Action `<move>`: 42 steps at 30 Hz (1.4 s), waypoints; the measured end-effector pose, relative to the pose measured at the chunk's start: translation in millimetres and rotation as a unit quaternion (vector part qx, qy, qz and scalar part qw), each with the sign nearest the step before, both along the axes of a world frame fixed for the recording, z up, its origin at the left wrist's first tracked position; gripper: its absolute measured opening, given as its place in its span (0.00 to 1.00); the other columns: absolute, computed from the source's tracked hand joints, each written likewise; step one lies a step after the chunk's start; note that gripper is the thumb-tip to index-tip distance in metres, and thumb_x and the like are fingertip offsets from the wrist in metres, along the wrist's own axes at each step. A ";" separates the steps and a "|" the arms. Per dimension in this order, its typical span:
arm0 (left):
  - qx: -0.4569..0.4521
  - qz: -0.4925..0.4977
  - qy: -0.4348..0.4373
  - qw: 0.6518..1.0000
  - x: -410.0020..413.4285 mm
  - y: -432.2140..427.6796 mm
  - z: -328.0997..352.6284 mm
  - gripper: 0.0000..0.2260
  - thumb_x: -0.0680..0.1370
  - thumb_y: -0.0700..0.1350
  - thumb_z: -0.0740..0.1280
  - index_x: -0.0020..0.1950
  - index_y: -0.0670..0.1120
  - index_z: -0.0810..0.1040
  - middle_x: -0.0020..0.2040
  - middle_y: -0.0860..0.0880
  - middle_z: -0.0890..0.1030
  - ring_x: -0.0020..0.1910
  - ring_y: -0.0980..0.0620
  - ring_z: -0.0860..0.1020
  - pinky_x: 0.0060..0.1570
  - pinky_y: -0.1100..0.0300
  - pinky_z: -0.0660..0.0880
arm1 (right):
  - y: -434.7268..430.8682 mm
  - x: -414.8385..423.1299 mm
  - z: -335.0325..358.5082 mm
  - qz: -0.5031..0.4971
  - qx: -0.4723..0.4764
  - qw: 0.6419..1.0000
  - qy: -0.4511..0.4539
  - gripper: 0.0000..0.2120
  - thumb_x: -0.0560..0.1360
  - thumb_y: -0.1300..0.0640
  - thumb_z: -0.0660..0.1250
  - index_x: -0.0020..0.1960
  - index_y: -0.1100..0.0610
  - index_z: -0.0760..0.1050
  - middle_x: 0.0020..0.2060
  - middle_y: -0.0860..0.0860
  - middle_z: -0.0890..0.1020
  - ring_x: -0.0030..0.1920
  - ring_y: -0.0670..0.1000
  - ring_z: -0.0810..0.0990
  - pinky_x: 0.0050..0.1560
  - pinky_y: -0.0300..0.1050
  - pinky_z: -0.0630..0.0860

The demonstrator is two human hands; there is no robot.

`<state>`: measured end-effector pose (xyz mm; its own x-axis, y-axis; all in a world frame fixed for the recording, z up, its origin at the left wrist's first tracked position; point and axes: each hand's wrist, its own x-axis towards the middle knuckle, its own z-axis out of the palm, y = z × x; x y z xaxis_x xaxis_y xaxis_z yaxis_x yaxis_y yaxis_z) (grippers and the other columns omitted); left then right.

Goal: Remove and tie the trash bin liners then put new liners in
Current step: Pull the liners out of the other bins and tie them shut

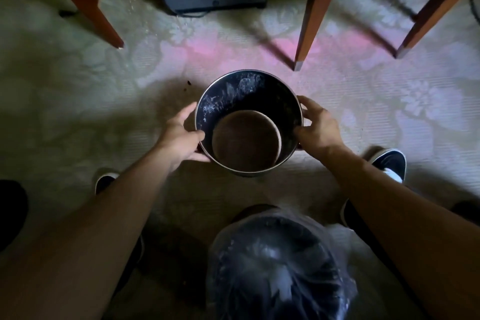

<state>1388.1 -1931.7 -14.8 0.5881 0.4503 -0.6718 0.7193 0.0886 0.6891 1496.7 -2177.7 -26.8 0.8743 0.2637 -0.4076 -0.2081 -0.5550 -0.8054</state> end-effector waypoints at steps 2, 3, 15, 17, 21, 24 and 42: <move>-0.001 0.001 0.001 1.000 4.4 1.3 -8.8 0.35 0.80 0.30 0.64 0.76 0.63 0.64 0.72 0.47 0.72 0.51 0.39 0.83 0.37 0.47 0.83 | 0.9 3.4 -11.4 -0.001 -0.007 1.000 0.006 0.33 0.73 0.68 0.65 0.70 0.40 0.72 0.67 0.50 0.79 0.48 0.54 0.85 0.37 0.55 0.85; -0.003 0.002 0.001 1.000 6.5 2.0 -11.1 0.34 0.80 0.30 0.64 0.77 0.63 0.63 0.72 0.47 0.72 0.52 0.39 0.83 0.36 0.47 0.84 | 1.3 5.5 -15.1 0.001 -0.009 1.000 0.010 0.34 0.72 0.69 0.64 0.72 0.40 0.70 0.67 0.50 0.79 0.49 0.54 0.85 0.37 0.54 0.85; -0.023 0.000 0.035 0.999 -33.5 -19.1 20.9 0.30 0.81 0.34 0.64 0.78 0.59 0.62 0.59 0.48 0.78 0.58 0.43 0.80 0.52 0.45 0.82 | -20.9 -23.1 16.2 0.015 -0.035 0.996 0.085 0.28 0.74 0.64 0.70 0.72 0.52 0.71 0.63 0.46 0.78 0.56 0.53 0.83 0.50 0.57 0.84; -0.003 -0.040 0.050 0.998 -49.4 -25.4 29.5 0.27 0.81 0.36 0.64 0.76 0.57 0.66 0.59 0.48 0.79 0.56 0.45 0.81 0.49 0.49 0.82 | -34.9 -37.4 21.0 0.018 -0.045 0.992 0.116 0.24 0.74 0.63 0.69 0.69 0.53 0.75 0.61 0.50 0.83 0.53 0.54 0.85 0.50 0.59 0.84; -0.023 -0.131 0.093 0.987 -85.4 -51.0 38.2 0.18 0.83 0.39 0.63 0.71 0.52 0.72 0.62 0.44 0.78 0.52 0.47 0.81 0.45 0.52 0.82 | -68.4 -75.8 28.7 0.074 -0.137 0.980 0.121 0.14 0.75 0.57 0.70 0.60 0.51 0.82 0.49 0.51 0.85 0.47 0.52 0.86 0.51 0.53 0.85; -0.026 -0.139 0.123 0.982 -120.2 -74.9 35.6 0.15 0.84 0.40 0.61 0.71 0.49 0.72 0.64 0.43 0.76 0.59 0.44 0.77 0.53 0.48 0.79 | -94.7 -110.1 29.4 0.091 -0.195 0.970 0.109 0.08 0.77 0.57 0.70 0.54 0.57 0.84 0.45 0.53 0.85 0.46 0.54 0.84 0.50 0.48 0.83; -0.126 -0.194 0.167 0.958 -197.1 -70.8 82.2 0.16 0.78 0.34 0.68 0.63 0.46 0.78 0.56 0.42 0.82 0.54 0.46 0.82 0.49 0.53 0.81 | -123.4 -163.3 88.0 0.090 -0.188 0.954 0.215 0.05 0.72 0.59 0.76 0.45 0.59 0.82 0.35 0.56 0.79 0.33 0.53 0.80 0.43 0.59 0.85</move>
<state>1191.1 -2002.4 67.5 0.4119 0.0396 -0.9104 0.9084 -0.0964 0.4068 1333.4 -2301.1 61.2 0.5595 0.1588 -0.8135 -0.3486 -0.8453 -0.4048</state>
